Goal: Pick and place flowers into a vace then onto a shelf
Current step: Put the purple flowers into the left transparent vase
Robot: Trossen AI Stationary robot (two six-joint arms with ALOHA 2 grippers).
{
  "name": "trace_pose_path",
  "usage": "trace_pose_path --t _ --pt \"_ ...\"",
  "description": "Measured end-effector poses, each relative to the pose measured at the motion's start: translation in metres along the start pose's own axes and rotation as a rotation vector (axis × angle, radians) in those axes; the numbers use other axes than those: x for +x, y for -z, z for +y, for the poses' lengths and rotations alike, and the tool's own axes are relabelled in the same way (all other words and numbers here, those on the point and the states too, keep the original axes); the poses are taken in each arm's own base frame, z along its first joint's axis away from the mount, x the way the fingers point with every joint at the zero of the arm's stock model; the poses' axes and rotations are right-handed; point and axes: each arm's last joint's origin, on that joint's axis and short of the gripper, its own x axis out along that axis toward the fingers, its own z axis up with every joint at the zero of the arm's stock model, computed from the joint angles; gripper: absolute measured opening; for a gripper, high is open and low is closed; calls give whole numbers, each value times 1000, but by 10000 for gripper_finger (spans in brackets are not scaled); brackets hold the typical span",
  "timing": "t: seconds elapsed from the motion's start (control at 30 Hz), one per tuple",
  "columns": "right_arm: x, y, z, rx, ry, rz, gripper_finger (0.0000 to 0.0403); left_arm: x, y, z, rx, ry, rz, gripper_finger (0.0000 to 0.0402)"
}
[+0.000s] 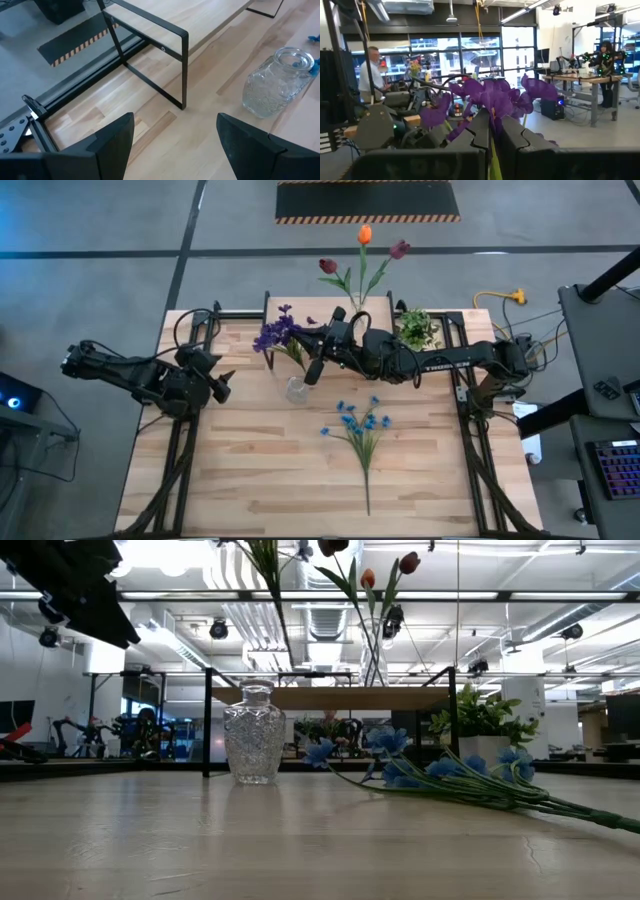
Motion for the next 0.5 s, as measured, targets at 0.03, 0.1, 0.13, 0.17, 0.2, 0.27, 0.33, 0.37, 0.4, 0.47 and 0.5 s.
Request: trace_pose_path --t 0.03,0.1,0.13,0.17,0.2,0.27,0.33,0.37,0.4,0.47,0.5 --pt "0 0 -1 2 2 0 9 0 0 0 -3 2 -2 267" --pt "1 0 -2 2 5 0 9 -1 0 1 -5 3 -3 267" --pt "1 0 -2 4 6 -1 9 -1 0 1 -6 4 -4 267" --pt "1 0 -2 7 5 -3 9 -1 1 2 -6 4 -4 267" --pt "1 0 -2 7 3 -4 9 -1 1 2 -7 4 -4 267" --pt "1 0 -2 8 3 -4 9 -1 1 2 -9 5 -5 267" --pt "1 0 -2 10 3 -3 9 -1 1 2 -8 5 -5 267" --pt "1 0 -2 10 3 -4 9 -1 1 2 -8 5 -6 267" --pt "1 -1 -2 11 4 -6 9 -1 1 3 -9 6 -6 267" --pt "1 -2 -3 14 4 -17 9 -1 1 3 -9 5 -6 267" --pt "1 -2 -3 15 4 -20 9 -1 1 3 -9 5 -6 267"
